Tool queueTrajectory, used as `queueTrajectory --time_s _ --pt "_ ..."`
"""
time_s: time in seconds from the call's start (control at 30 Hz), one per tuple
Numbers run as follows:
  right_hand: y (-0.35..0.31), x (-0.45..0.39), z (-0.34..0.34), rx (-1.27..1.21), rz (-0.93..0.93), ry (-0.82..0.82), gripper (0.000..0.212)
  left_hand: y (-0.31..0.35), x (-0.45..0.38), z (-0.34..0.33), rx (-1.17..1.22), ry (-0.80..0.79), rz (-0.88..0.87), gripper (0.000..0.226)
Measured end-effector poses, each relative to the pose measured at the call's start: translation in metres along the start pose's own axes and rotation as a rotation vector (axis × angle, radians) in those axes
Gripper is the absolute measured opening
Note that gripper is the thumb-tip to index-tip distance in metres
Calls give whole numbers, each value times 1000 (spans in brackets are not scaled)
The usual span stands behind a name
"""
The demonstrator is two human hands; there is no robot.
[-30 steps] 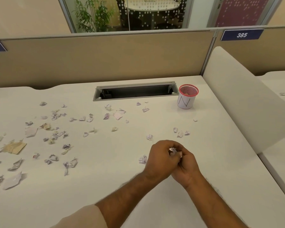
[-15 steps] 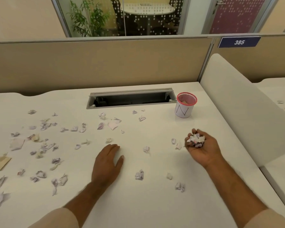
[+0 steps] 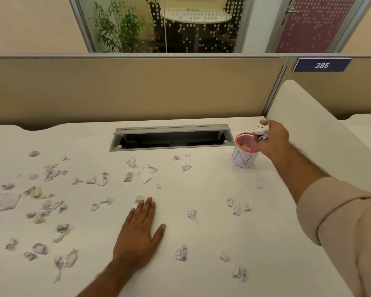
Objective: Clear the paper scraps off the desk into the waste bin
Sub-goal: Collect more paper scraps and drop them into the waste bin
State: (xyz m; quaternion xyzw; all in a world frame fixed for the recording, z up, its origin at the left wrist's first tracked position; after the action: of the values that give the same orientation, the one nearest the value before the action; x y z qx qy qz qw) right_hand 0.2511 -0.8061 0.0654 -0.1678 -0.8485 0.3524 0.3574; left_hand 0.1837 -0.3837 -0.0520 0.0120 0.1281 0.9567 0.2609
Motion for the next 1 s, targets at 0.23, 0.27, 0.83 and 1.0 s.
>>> queueTrajectory --time_s 0.23,0.27,0.83,1.0 --pt "-16 -23 0 404 202 145 17 0 -1 0 3 15 2 76" --pt "-18 -23 -2 434 238 145 18 0 -1 0 1 14 1 75" --pt "-2 47 45 706 634 173 14 -2 0 1 -32 25 4 77" --pt "68 64 93 1330 626 235 28 -2 -1 -1 -21 16 7 78"
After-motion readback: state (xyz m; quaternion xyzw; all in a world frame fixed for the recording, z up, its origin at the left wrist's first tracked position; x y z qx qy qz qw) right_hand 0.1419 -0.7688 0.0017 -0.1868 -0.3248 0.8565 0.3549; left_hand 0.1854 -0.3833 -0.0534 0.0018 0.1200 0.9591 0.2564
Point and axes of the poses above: each hand's wrist, its own x-axis away from the middle knuckle, its own z-axis out of the back of the hand, y = z × x, the point moved 10 cm from there along -x, towards the middle knuckle, and after that the axes turned 4 degrees about -z, right-handed, at the moved point
